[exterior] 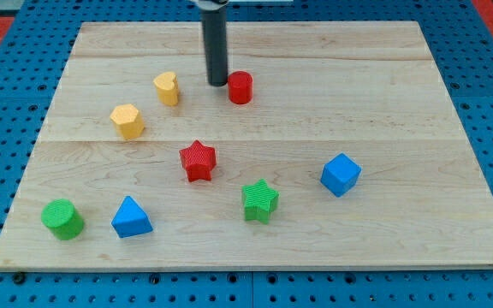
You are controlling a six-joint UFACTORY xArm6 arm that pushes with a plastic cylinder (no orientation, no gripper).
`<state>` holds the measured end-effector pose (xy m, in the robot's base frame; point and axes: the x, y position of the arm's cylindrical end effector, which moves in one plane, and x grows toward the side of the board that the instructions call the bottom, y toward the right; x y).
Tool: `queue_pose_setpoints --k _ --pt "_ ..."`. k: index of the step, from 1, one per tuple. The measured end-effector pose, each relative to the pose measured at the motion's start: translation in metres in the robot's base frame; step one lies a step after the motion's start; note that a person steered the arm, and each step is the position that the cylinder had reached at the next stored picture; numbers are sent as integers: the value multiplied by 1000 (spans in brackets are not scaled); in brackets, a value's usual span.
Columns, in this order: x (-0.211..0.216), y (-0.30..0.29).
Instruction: Push the yellow heart into the yellow hexagon
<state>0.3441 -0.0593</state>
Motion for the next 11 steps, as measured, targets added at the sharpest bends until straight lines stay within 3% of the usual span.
queue_pose_setpoints --k 1,3,4,5,6,8,9,10,11 --pt "31 -16" --pt "-10 86" --pt "4 34" --pt "-14 -38" --pt "-14 -67" --pt "-3 -73" --pt "64 -65" --pt "85 -58" --pt "81 -102"
